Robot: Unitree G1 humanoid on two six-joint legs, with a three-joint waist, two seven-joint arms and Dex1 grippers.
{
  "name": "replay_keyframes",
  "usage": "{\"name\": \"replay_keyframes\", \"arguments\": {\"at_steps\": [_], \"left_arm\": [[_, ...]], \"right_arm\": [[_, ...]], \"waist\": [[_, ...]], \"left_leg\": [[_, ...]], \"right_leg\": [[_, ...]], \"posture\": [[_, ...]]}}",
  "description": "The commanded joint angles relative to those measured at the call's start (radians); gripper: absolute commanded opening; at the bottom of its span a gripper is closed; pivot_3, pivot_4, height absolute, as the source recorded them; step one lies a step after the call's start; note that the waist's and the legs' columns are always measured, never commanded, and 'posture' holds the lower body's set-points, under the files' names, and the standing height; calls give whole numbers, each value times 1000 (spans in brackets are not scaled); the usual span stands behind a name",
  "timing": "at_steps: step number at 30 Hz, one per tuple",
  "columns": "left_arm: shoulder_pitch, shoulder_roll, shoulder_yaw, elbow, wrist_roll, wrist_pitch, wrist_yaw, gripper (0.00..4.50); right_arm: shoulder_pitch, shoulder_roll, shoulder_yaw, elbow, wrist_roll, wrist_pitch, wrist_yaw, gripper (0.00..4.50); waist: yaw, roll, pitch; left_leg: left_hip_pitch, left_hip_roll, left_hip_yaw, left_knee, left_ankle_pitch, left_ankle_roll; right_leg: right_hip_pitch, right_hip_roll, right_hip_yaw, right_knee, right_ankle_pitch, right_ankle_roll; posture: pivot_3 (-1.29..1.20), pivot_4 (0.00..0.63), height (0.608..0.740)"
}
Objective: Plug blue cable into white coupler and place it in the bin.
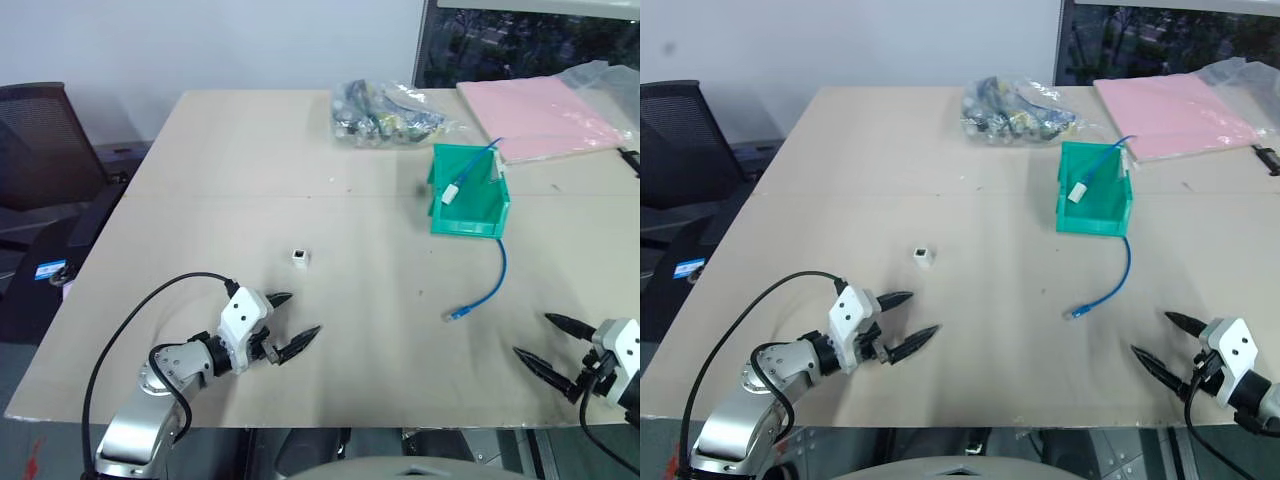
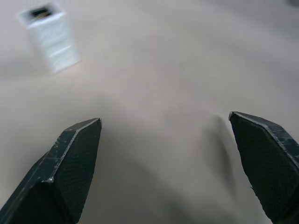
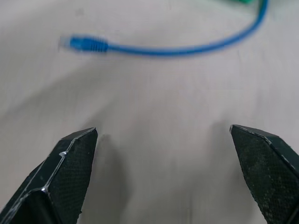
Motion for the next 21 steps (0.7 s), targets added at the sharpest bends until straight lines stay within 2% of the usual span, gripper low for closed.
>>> {"name": "replay_keyframes", "arguments": {"at_steps": [1,10,17,21], "left_arm": [[1,3,-1,-5,1,-12,-6,4500],[-61,57,-9,-4,17,-49,-75,4500],[-266,181,-38,-61,-139,32,-316,4500],[-351,237,-113,-42,-116,6,-445,4500]], "right_arm": [[-14,-20,-25,-5,12,-22,11,4480],[-70,-74,17,-28,9,-29,78,4480],[-244,-145,133,33,-25,-56,173,4480],[-375,-140,258,89,-75,-77,214,4480]], "waist": [[-15,0,0],[-16,0,0],[-17,0,0],[-23,0,0]], "left_leg": [[0,0,-1,1,0,0],[-3,0,-11,1,4,-6],[-4,0,-16,1,6,-10],[-4,0,-17,1,7,-11]], "right_leg": [[0,0,-1,0,1,0],[0,0,-11,1,3,-2],[0,0,-16,1,5,-5],[1,1,-17,1,5,-5]], "posture": [[0,150,740],[0,150,740],[0,150,740],[0,150,740]]}}
